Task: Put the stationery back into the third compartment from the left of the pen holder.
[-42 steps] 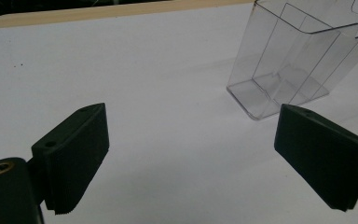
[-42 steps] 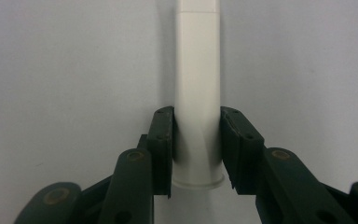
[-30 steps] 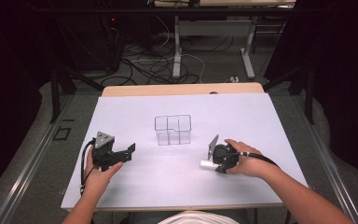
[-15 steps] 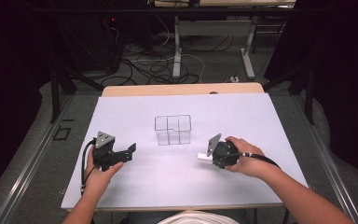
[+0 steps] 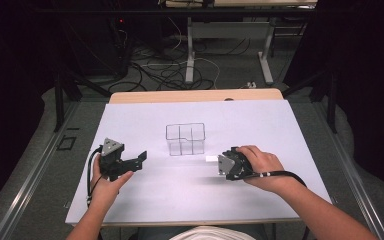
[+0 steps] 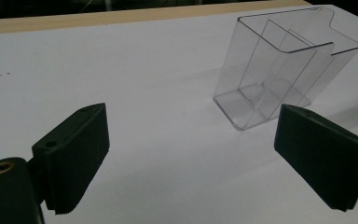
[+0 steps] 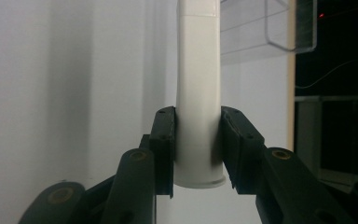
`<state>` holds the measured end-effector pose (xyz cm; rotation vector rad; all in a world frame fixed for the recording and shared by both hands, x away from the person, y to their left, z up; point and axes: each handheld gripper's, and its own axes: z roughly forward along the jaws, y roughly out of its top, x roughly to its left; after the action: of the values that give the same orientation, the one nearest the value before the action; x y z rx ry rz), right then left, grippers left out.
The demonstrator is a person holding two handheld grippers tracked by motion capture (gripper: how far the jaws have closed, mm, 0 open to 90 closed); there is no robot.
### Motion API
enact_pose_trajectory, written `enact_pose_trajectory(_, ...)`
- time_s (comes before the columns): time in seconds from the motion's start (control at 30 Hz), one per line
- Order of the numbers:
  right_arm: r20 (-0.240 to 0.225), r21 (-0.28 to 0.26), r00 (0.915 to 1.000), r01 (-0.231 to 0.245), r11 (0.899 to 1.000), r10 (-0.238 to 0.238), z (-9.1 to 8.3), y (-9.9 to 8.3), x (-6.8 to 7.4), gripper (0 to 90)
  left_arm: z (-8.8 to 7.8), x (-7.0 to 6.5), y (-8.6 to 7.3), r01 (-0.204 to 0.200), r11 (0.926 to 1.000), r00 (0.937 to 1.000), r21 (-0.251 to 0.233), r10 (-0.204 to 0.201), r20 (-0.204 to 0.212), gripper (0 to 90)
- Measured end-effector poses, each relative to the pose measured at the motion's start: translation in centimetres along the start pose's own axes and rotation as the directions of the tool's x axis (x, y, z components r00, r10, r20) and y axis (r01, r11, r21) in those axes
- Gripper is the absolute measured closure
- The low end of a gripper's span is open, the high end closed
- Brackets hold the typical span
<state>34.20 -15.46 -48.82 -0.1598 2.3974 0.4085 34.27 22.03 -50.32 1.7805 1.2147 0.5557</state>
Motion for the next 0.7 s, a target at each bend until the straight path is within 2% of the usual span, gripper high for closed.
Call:
enact_pose_trajectory(0.07,0.041,-0.016,0.9987,0.031,0.999,-0.030,-0.3,0.3,-0.1,67.0,0.0,-0.2,0.1,-0.004,1.0000,0.9999,0.008,0.004,0.010,10.3)
enact_pose_trajectory(0.1,0.070,-0.019,0.9959,0.058,0.998,-0.057,-0.5,0.4,-0.1,67.0,0.0,-0.3,0.1,-0.003,0.9999,0.9999,0.012,0.003,0.014,10.3)
enact_pose_trajectory(0.2,0.118,-0.023,0.9867,0.115,0.993,-0.111,-0.7,0.6,-0.2,67.0,-0.1,-0.6,0.4,-0.016,0.9999,0.9995,0.007,0.015,0.029,10.2)
enact_pose_trajectory(0.3,0.168,0.000,0.9644,0.207,0.978,-0.204,-1.0,0.9,-0.1,67.0,-0.2,-1.1,0.9,-0.031,0.9995,0.9983,0.005,0.031,0.050,9.8)
enact_pose_trajectory(0.37,0.186,0.018,0.9411,0.284,0.959,-0.283,-1.1,1.1,-0.2,67.0,-0.3,-1.4,1.2,-0.035,0.9994,0.9973,0.003,0.035,0.064,9.8)
enact_pose_trajectory(0.43,0.203,0.031,0.9261,0.319,0.947,-0.318,-1.3,1.2,-0.1,66.9,-0.2,-1.8,1.5,-0.045,0.9990,0.9955,0.000,0.044,0.083,10.2)
enact_pose_trajectory(0.47,0.221,0.043,0.9096,0.351,0.935,-0.352,-1.3,1.3,-0.1,66.9,-0.2,-1.9,1.6,-0.045,0.9990,0.9952,-0.002,0.045,0.087,10.7)
enact_pose_trajectory(0.5,0.227,0.048,0.9027,0.364,0.930,-0.365,-1.4,1.3,-0.1,66.9,-0.1,-2.1,1.8,-0.050,0.9987,0.9944,0.006,0.049,0.094,11.0)
enact_pose_trajectory(0.53,0.234,0.050,0.8915,0.387,0.921,-0.388,-1.4,1.4,-0.1,66.9,0.0,-2.2,1.9,-0.060,0.9981,0.9935,0.009,0.059,0.097,11.5)
enact_pose_trajectory(0.6,0.250,0.052,0.8794,0.406,0.913,-0.405,-1.6,1.5,-0.2,66.9,0.0,-2.5,2.0,-0.066,0.9977,0.9928,0.013,0.065,0.101,13.6)
enact_pose_trajectory(0.63,0.232,0.064,0.8823,0.406,0.912,-0.409,-1.7,1.6,-0.2,66.9,0.1,-2.6,2.1,-0.072,0.9974,0.9918,0.013,0.070,0.107,14.0)
enact_pose_trajectory(0.67,0.258,0.057,0.8659,0.429,0.901,-0.429,-1.7,1.7,-0.3,66.9,0.1,-2.7,2.2,-0.071,0.9974,0.9917,0.012,0.069,0.109,14.7)
enact_pose_trajectory(0.7,0.241,0.066,0.8679,0.432,0.900,-0.434,-1.8,1.8,-0.4,66.9,0.2,-2.8,2.3,-0.082,0.9966,0.9905,0.009,0.081,0.111,15.5)
